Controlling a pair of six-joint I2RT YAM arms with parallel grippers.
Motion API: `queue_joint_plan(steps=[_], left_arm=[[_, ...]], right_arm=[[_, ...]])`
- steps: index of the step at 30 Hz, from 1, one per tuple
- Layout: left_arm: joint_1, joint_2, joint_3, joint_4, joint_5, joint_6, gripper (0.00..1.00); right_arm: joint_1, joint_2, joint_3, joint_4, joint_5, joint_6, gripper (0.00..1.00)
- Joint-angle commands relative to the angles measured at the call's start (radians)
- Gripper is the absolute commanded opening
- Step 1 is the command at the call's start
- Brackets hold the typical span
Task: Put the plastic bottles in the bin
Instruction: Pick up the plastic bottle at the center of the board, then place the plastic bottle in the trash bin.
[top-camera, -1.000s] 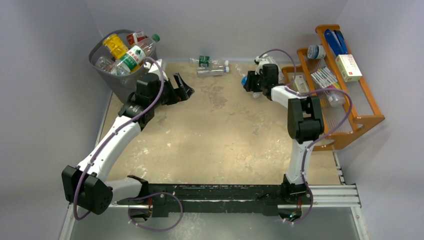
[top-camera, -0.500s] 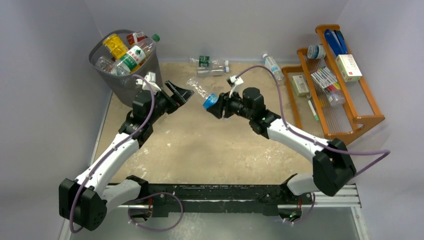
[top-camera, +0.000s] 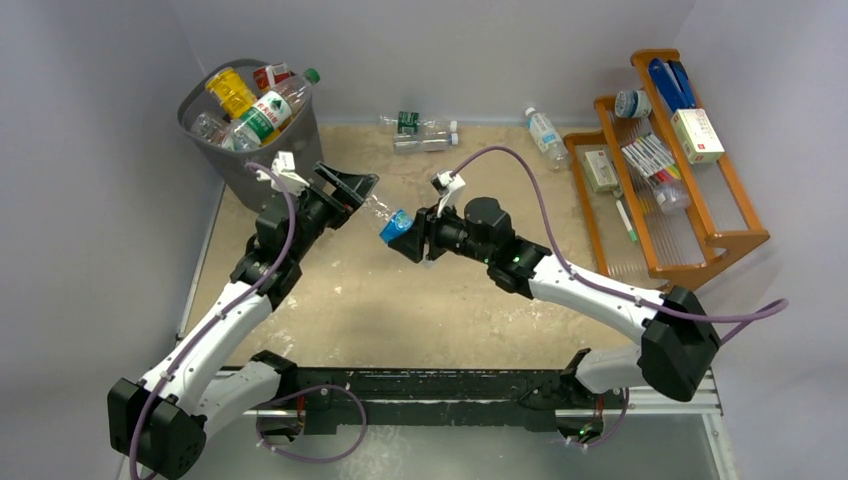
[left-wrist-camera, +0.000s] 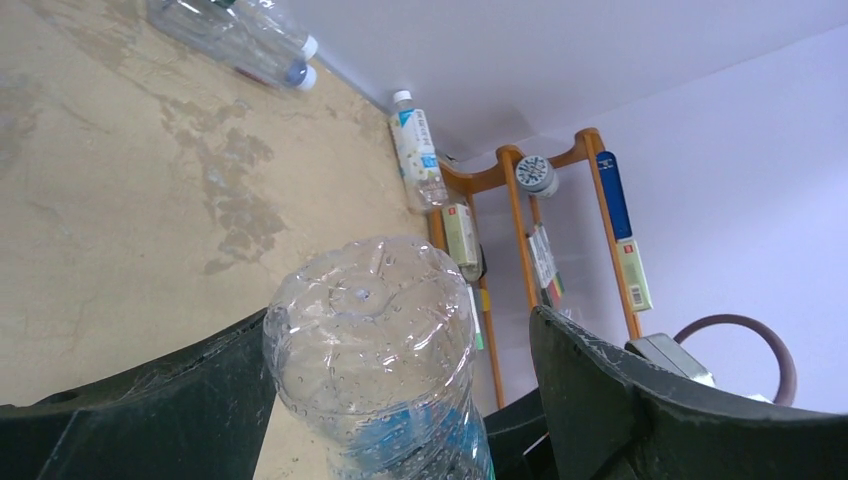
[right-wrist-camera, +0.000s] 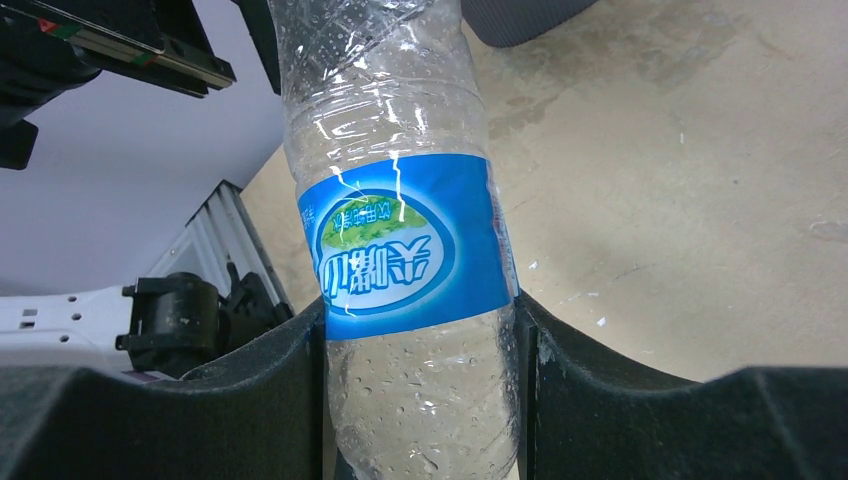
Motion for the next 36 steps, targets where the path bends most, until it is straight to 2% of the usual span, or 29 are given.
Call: queue_joint_plan(steps=[1, 3, 5, 6, 9, 10, 12, 14, 15, 20, 24, 28, 31, 33, 36], left_arm=[[-0.024, -0.005, 0.003, 0.040, -0.015, 0.000, 0.89], [-0.028, -0.006, 0.008, 0.019, -0.019, 0.013, 0.87], [-0.027, -0.010, 0.009, 0.010, -0.020, 0.023, 0.78], [-0.027, -0.012, 0.010, 0.008, -0.019, 0.027, 0.72], [-0.028, -0.007, 0.022, -0.002, -0.019, 0.038, 0.44], [-0.028, -0.001, 0.035, -0.016, -0.017, 0.046, 0.37], [-0.028, 0.014, 0.061, -0.035, -0.017, 0.065, 0.30], [-0.027, 0.035, 0.085, -0.046, -0.018, 0.088, 0.27], [-0.027, 0.044, 0.103, -0.057, -0.018, 0.102, 0.27], [-0.020, 0.115, 0.269, -0.183, -0.061, 0.238, 0.27], [0.049, 0.211, 0.515, -0.328, -0.094, 0.379, 0.28], [0.217, 0.307, 0.742, -0.415, -0.045, 0.460, 0.31], [0.306, 0.383, 0.906, -0.479, -0.105, 0.528, 0.32], [0.348, 0.424, 0.985, -0.474, -0.154, 0.556, 0.33], [0.423, 0.478, 1.056, -0.405, -0.151, 0.544, 0.32]], right_arm=[[0.046, 0.019, 0.045, 0.031, 0.023, 0.020, 0.49], [0.053, 0.022, 0.061, 0.029, 0.028, 0.021, 0.49], [0.058, 0.023, 0.088, 0.021, 0.034, 0.018, 0.49], [0.062, 0.023, 0.095, 0.018, 0.036, 0.016, 0.49], [0.069, 0.026, 0.110, 0.005, 0.038, 0.013, 0.49], [0.072, 0.027, 0.114, 0.003, 0.039, 0.012, 0.49], [0.078, 0.024, 0.113, 0.000, 0.043, 0.013, 0.49], [0.081, 0.019, 0.109, -0.003, 0.050, 0.013, 0.50], [0.082, 0.016, 0.107, -0.004, 0.054, 0.015, 0.55], [0.083, -0.021, 0.110, -0.056, 0.076, 0.012, 0.98], [0.084, -0.072, 0.107, -0.112, 0.096, 0.005, 1.00], [0.084, -0.124, 0.088, -0.160, 0.116, -0.003, 1.00], [0.084, -0.161, 0.063, -0.177, 0.130, -0.006, 1.00], [0.084, -0.180, 0.022, -0.170, 0.142, -0.002, 1.00], [0.084, -0.169, 0.010, -0.194, 0.073, 0.010, 1.00]])
